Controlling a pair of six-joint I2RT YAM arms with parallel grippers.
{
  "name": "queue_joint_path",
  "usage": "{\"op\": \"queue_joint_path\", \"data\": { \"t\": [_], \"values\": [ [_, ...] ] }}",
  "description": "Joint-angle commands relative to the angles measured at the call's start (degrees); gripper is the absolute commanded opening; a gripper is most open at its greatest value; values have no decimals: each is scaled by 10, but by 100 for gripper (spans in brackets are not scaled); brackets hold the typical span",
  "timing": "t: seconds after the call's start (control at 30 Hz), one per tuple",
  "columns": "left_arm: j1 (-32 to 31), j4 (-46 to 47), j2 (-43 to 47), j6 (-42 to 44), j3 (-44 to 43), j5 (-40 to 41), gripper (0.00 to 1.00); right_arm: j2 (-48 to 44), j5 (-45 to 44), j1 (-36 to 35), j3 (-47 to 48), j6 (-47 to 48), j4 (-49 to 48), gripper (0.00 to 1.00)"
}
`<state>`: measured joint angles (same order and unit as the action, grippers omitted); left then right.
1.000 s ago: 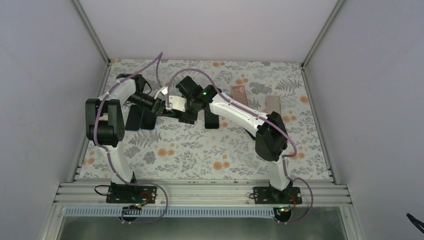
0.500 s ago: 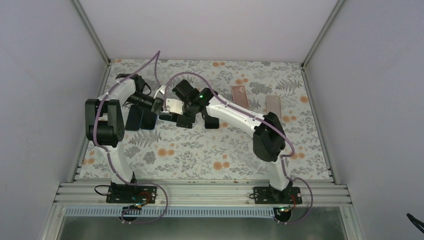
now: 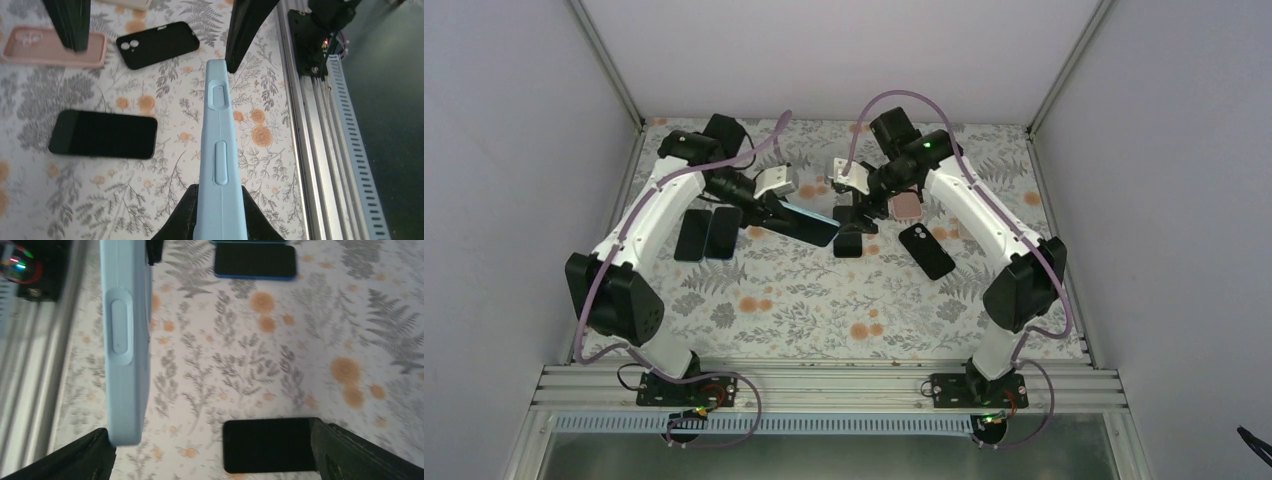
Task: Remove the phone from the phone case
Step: Pick up the phone at the center of the board.
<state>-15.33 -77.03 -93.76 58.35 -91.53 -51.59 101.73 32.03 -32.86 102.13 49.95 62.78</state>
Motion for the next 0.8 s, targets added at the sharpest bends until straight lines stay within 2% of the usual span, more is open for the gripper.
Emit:
{"op": "queue_joint_path", "data": {
  "t": [0.0, 0.27, 0.4, 0.5, 0.63, 0.77],
  "values": [
    [-26, 1, 21, 40, -32, -23, 2, 16, 124, -5, 27, 69, 85, 100],
    [-78, -7, 39, 33, -46, -14, 2, 36, 152, 13, 33, 85, 84, 100],
    [-111, -7, 60, 24, -32, 14, 2, 62, 163, 39, 61, 123, 109, 100],
    [-134, -7, 77, 12, -31, 49, 2, 63, 152, 53, 41, 173, 110, 100],
    [-137, -7, 110, 7, -41, 90, 2, 68, 162, 78, 30, 210, 110, 100],
    [-138, -7, 155, 13, -28, 89, 2, 77, 164, 102, 32, 223, 110, 100]
  ]
}}
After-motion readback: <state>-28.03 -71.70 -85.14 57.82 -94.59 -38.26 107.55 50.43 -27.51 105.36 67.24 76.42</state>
